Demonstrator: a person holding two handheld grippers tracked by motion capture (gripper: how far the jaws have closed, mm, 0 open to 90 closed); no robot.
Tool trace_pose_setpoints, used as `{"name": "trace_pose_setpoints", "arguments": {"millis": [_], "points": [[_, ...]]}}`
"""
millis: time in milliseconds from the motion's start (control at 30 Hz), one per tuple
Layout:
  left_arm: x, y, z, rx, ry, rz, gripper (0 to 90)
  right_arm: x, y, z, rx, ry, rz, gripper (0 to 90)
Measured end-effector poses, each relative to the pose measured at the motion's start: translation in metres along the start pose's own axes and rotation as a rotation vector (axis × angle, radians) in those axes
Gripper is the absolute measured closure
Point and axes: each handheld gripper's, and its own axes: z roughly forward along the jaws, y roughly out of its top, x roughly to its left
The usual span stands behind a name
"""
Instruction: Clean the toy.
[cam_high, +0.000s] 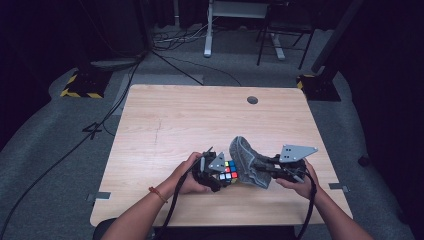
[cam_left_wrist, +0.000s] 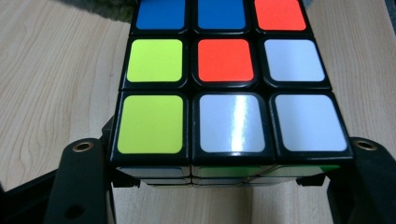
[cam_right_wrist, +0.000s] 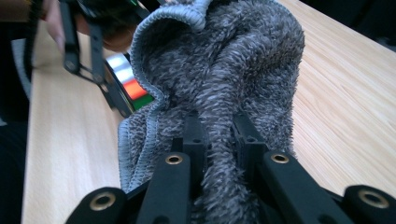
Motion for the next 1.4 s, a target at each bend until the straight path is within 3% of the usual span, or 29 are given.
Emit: {"name": "trace_pose_setpoints", "arguments": {"millis": [233, 300, 367, 533, 667, 867, 967, 1133, 1233, 1400], "points": [[-0.001, 0.003, 0.000, 0.005, 0.010, 0.010, 33.7, 0.011, 0.023, 0.020, 0.008, 0.091, -0.014, 78.8], [-0.003, 0.006, 0.002, 0.013, 0.012, 0.016, 33.8, 0.022, 0.032, 0.035, 0.078, 0.142, -0.062, 78.6], [-0.005, 0.006, 0.005, 0.034, 0.011, 0.014, 33.8, 0.025, 0.038, 0.041, 0.104, 0.165, -0.071, 78.6], [-0.007, 0.008, 0.003, 0.045, 0.038, 0.026, 33.8, 0.028, 0.046, 0.052, 0.114, 0.218, -0.055, 78.3], [-0.006, 0.007, 0.004, 0.052, 0.046, 0.014, 33.8, 0.033, 0.050, 0.057, 0.133, 0.186, -0.075, 78.3], [-0.005, 0.004, 0.006, 0.064, 0.043, 0.008, 33.9, 0.027, 0.047, 0.059, 0.139, 0.039, -0.072, 78.5], [-0.006, 0.003, 0.007, 0.071, 0.029, 0.009, 33.9, 0.020, 0.041, 0.056, 0.151, 0.014, -0.063, 78.9], [-0.005, 0.001, 0.003, 0.071, 0.033, 0.006, 33.9, 0.013, 0.033, 0.050, 0.169, 0.001, -0.053, 79.3], [-0.004, 0.000, 0.002, 0.074, 0.043, 0.007, 33.9, 0.014, 0.030, 0.048, 0.171, 0.020, -0.062, 79.4], [-0.005, 0.003, 0.007, 0.071, 0.042, 0.007, 33.9, 0.033, 0.039, 0.052, 0.164, 0.101, -0.117, 79.3]]}}
